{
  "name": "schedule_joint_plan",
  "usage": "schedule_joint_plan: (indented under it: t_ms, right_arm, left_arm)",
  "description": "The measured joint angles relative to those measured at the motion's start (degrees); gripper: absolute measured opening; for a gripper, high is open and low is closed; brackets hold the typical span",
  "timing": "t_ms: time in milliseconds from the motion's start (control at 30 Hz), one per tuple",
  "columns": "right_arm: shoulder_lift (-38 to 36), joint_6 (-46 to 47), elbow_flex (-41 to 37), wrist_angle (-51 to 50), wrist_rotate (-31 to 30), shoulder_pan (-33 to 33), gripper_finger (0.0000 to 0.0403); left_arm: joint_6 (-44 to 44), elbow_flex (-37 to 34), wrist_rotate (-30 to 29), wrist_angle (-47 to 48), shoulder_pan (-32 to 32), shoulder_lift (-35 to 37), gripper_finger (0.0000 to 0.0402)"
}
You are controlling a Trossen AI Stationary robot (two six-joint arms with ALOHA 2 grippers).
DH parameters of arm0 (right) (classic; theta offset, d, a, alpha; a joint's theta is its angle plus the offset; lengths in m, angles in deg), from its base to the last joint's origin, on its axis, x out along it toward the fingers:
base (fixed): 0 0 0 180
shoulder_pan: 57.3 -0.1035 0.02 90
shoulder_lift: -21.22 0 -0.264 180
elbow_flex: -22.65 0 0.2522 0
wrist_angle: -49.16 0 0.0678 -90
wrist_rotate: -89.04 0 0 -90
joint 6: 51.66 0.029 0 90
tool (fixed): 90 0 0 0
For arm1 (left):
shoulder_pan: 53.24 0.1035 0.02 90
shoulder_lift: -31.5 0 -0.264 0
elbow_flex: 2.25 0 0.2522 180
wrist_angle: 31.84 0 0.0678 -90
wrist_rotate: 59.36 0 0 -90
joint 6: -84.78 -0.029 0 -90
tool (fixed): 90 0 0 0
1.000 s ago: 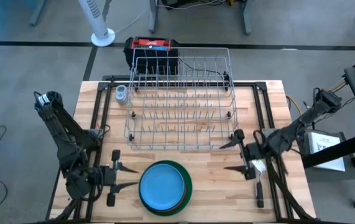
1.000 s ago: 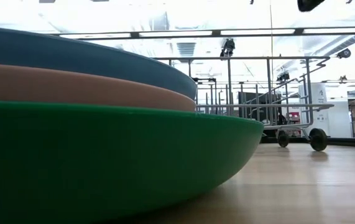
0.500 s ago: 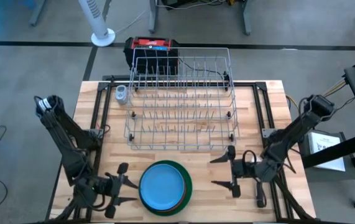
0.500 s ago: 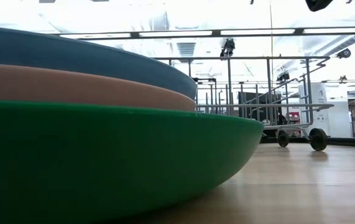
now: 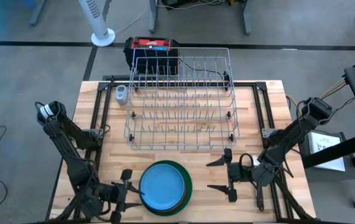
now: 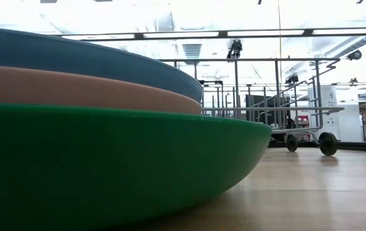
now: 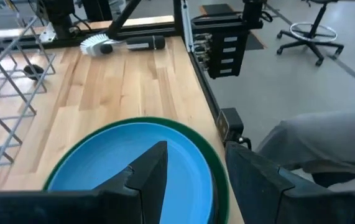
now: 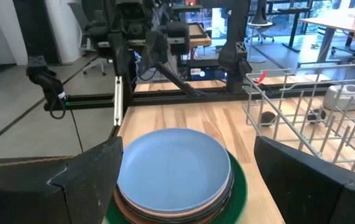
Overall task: Sort dishes
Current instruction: Put the blue plate into the dish rack
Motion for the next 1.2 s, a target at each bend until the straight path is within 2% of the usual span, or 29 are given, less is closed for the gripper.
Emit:
schedule_joint_plan:
  t_ms: [300,433,800,1033,1200]
  right_arm:
    - [-0.28,0.06,1.02,0.24,0.24,0.0,0.0355]
    - [-0.28,0.13,1.23,0.21,0.46,0.0,0.0355]
    - [-0.32,-0.34,1.23,0.15,0.38,0.0,0.0355]
    - [-0.33,6.11,1.23,0.15,0.35,0.48,0.0355]
    - [-0.35,14.83,1.23,-0.56,0.81,1.21,0.0355]
  left_arm:
    - [10.31,-0.03,3.15,6.23,-0.28,-0.21,0.0153]
    - [11.76,-0.07,5.73,8.23,-0.3,-0.21,0.0153]
    - [16.91,-0.2,5.63,12.67,-0.37,-0.25,0.0153]
    - [20.58,-0.31,5.6,16.84,-0.37,-0.25,0.0153]
    - [23.34,-1.35,5.76,17.32,-0.37,-0.28,0.0153]
